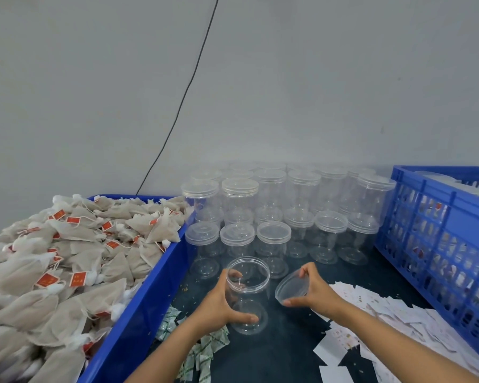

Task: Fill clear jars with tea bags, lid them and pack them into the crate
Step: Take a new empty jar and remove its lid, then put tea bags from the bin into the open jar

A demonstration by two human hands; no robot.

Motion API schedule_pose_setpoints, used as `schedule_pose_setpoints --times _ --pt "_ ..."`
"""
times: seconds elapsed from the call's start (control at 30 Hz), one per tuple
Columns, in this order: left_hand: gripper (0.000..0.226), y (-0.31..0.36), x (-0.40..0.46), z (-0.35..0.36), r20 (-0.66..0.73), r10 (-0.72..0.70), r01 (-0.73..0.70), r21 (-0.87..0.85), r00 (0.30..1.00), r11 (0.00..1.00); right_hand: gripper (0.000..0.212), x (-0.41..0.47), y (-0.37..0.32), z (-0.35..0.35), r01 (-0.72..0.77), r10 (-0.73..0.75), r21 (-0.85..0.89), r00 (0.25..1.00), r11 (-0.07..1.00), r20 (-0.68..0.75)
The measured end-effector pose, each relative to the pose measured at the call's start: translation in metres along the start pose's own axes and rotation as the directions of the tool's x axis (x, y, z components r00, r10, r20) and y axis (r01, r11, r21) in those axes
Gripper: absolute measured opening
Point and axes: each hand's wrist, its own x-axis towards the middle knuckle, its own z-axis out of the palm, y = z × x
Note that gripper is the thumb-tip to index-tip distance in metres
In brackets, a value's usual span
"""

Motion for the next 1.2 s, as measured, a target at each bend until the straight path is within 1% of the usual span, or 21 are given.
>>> schedule_pose_setpoints --times 0.1,0.23,0.3,0.4,0.47,0.6,0.7,0.77,0.83,0.87,0.9,0.97,1.03,1.1,1.13,1.2 --pt "0.087 -0.003 0.000 -0.001 -0.018 -0.011 0.011 0.007 1.000 1.000 0.066 0.001 0.007 0.010 -0.004 0.004 -0.035 1.000 0.999 -0.001" --pt "0.088 -0.005 0.003 -0.001 -0.007 -0.027 0.027 0.030 1.000 0.999 0.066 0.004 0.009 0.018 -0.010 0.007 -0.082 0.999 0.997 -0.045" --pt "0.089 -0.005 0.005 -0.002 -0.001 -0.043 0.043 0.035 0.999 0.998 0.066 0.004 0.011 0.020 -0.024 0.013 -0.158 0.997 0.987 -0.073" --pt "0.092 -0.005 0.007 -0.003 0.018 -0.060 0.059 0.029 0.998 0.998 0.065 0.003 0.014 0.025 -0.049 0.009 -0.331 0.993 0.942 -0.120" --pt "0.091 -0.003 0.007 -0.005 0.035 -0.064 0.063 0.037 0.997 0.997 0.064 0.002 0.014 0.029 -0.082 0.032 -0.375 0.990 0.924 -0.139" --pt "0.092 0.002 0.006 -0.007 0.054 -0.091 0.088 0.049 0.994 0.995 0.062 0.004 0.013 0.034 -0.143 0.112 -0.481 0.989 0.865 -0.092" --pt "0.091 0.006 0.005 -0.008 0.075 -0.134 0.129 0.065 0.988 0.990 0.072 0.007 0.010 0.031 -0.134 0.140 -0.583 0.990 0.801 -0.035" --pt "0.089 0.011 0.004 -0.010 0.099 -0.180 0.170 0.101 0.979 0.980 0.073 0.007 0.002 0.025 -0.149 0.190 -0.613 0.982 0.776 0.001" --pt "0.092 0.018 0.005 -0.012 0.125 -0.234 0.212 0.172 0.964 0.962 0.066 0.006 -0.010 0.016 -0.170 0.225 -0.583 0.974 0.794 0.022" --pt "0.096 0.023 0.006 -0.015 0.140 -0.267 0.236 0.210 0.953 0.949 0.059 0.005 -0.018 0.010 -0.164 0.210 -0.550 0.978 0.819 0.020" --pt "0.100 0.028 0.006 -0.017 0.157 -0.306 0.264 0.244 0.939 0.933 0.051 0.006 -0.026 0.004 -0.145 0.175 -0.501 0.985 0.853 0.013" --pt "0.107 0.041 0.004 -0.024 0.198 -0.393 0.327 0.296 0.898 0.897 0.035 0.007 -0.045 -0.005 -0.078 0.074 -0.349 0.997 0.934 -0.024" --pt "0.110 0.053 0.001 -0.033 0.191 -0.444 0.353 0.376 0.875 0.857 0.022 0.005 -0.067 -0.008 0.003 -0.020 -0.180 0.996 0.984 -0.090" --pt "0.104 0.067 -0.002 -0.045 0.130 -0.431 0.314 0.507 0.893 0.803 0.020 0.003 -0.092 -0.005 0.089 -0.096 -0.051 0.984 0.995 -0.152" --pt "0.096 0.074 -0.003 -0.052 0.102 -0.401 0.285 0.548 0.911 0.787 0.022 0.002 -0.105 -0.001 0.128 -0.126 -0.002 0.977 0.992 -0.174" --pt "0.075 0.087 -0.006 -0.068 0.069 -0.310 0.219 0.566 0.948 0.795 0.023 -0.001 -0.129 0.008 0.191 -0.173 0.077 0.964 0.979 -0.201"
